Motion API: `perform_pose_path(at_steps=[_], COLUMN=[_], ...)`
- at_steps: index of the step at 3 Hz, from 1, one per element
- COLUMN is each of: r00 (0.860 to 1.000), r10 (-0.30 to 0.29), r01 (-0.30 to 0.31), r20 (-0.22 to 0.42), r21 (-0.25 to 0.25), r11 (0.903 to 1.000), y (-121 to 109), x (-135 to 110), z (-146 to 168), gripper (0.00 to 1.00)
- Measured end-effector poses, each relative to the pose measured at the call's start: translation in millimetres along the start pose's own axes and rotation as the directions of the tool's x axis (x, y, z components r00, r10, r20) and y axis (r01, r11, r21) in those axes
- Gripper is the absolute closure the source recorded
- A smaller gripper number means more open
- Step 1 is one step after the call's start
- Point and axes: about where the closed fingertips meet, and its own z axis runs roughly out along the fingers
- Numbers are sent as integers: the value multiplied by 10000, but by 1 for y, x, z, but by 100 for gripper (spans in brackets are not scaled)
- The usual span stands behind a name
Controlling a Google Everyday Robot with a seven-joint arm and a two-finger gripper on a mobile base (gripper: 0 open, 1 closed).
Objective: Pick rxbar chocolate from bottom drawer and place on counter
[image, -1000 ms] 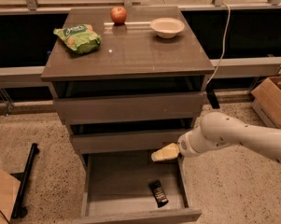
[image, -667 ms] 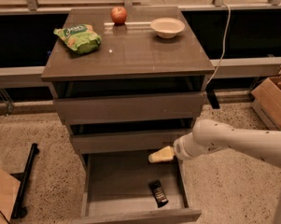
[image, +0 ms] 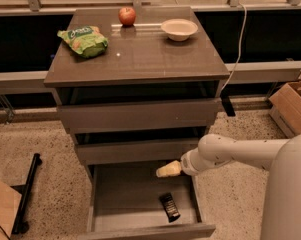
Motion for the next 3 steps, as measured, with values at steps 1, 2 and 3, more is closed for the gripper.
perform_pose_path(at_steps=[1, 2, 3], r00=[9992, 9931, 9780], r10=[371, 1093, 1928], r01=[-370, -1082, -1905], r20=[-111, -433, -799], r21=[132, 280, 358], r11=[9992, 9937, 9810], y=[-3, -13, -27], x=[-4, -4, 2], z=[21, 61, 102], gripper=[0, 0, 0])
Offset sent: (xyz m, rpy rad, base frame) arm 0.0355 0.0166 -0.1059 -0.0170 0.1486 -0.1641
